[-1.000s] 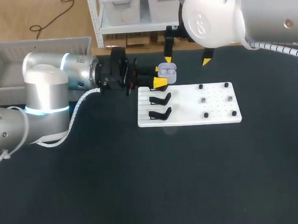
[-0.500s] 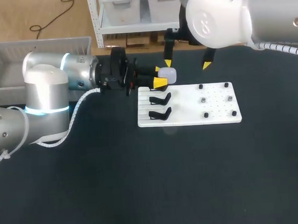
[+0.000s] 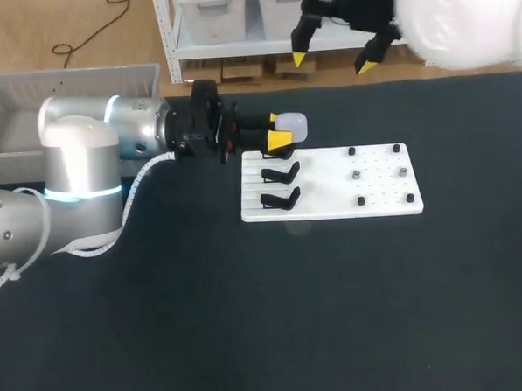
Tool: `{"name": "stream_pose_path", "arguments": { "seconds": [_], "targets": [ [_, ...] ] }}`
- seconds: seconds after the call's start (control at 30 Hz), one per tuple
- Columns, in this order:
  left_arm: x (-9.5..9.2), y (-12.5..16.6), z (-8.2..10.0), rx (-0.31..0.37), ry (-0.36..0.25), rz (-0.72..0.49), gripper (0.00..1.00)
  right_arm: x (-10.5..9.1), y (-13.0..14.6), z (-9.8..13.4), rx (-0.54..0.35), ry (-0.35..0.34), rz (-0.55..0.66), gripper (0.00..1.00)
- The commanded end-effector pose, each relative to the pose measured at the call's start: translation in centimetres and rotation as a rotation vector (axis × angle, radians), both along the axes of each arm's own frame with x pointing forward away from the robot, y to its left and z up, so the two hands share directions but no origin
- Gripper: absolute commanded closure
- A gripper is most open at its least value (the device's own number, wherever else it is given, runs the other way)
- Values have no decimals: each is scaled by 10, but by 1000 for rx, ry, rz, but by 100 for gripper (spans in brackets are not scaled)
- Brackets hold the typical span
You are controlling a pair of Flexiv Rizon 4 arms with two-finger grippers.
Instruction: Pick up each earbud case from the left stands, insert the matching earbuds, close the lid, and place the case in the box.
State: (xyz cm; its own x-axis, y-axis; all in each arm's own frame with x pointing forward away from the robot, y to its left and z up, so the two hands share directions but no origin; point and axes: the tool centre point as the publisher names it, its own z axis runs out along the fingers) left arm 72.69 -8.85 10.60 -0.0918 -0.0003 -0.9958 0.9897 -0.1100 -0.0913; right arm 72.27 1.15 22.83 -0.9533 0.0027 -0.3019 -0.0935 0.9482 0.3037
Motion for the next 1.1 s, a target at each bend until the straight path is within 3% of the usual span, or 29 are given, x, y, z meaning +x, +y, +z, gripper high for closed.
{"name": "stream_pose_path", "arguments": {
  "seconds": [0.03,0.17,0.33,0.67,0.8,1.1],
  "targets": [
    [-26,10,8,11,9,132,100,-58,-18,24,59,-250,-48,0],
    [-34,23,25,31,-4,217,100,-73,-15,39,73,-307,-25,0],
    [-38,53,49,90,-72,328,100,-73,-15,39,73,-307,-25,0],
    [-21,128,90,175,-182,531,100,-73,-15,39,73,-307,-25,0],
    [-4,165,93,263,-216,610,100,-73,-15,39,73,-307,-25,0],
    [41,257,68,486,-207,779,100,-73,-15,39,73,-307,-25,0]
  ]
}}
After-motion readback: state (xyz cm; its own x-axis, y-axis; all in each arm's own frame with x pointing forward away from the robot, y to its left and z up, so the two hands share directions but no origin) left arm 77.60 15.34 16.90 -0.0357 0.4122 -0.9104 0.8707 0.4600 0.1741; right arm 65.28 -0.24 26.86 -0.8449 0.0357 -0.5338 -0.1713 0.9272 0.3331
